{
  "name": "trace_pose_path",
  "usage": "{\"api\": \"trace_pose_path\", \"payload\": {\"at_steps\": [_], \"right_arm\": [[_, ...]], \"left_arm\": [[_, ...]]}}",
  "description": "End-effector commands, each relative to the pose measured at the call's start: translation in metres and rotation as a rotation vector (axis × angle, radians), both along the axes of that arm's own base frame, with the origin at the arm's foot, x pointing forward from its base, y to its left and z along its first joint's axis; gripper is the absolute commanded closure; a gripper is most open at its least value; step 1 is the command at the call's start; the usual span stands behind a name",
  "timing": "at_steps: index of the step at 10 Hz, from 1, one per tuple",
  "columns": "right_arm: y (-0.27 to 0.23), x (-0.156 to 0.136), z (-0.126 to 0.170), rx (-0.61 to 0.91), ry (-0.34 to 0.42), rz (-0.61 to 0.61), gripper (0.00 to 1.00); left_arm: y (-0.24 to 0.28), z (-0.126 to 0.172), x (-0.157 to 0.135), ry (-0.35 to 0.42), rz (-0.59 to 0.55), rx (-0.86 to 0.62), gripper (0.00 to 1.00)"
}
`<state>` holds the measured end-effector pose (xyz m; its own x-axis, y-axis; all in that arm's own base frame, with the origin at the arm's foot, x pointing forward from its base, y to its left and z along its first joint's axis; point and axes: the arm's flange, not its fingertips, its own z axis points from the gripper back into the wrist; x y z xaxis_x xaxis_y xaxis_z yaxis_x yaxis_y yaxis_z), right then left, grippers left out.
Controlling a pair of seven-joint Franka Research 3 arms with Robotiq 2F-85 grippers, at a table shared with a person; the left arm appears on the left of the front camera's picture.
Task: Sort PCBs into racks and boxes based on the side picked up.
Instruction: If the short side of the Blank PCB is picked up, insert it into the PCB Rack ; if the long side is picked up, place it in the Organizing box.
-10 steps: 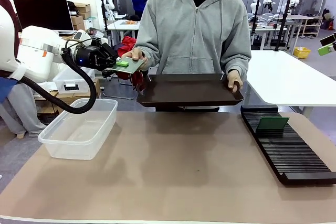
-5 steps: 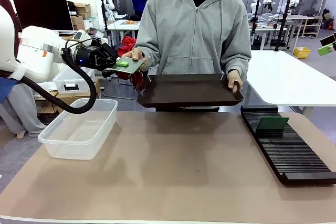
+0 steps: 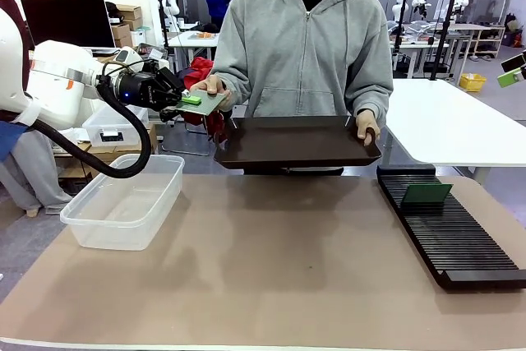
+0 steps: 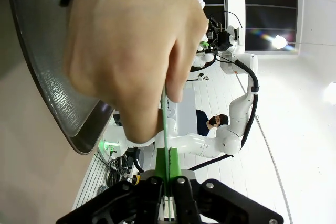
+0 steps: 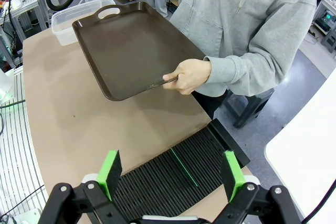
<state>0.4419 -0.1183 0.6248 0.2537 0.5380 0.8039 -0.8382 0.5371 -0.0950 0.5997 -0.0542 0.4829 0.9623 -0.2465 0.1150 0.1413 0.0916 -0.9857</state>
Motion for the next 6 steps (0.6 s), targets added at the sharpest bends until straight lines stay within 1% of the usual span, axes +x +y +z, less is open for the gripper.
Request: {"api": "trace_pose_path", "payload": {"at_steps": [1,6], "right_arm": [[0.0015,-0.0004,-0.0006,-0.005,0.004,-0.005,0.0],[0.0015,-0.0004,-0.0006,-0.005,0.004,-0.005,0.0]], "left_arm": [[-0.0011,-0.0002,0.0006,-0.003,0.0,0.009,1.0],[-0.0011,-0.0002,0.0006,-0.003,0.0,0.009,1.0]]}}
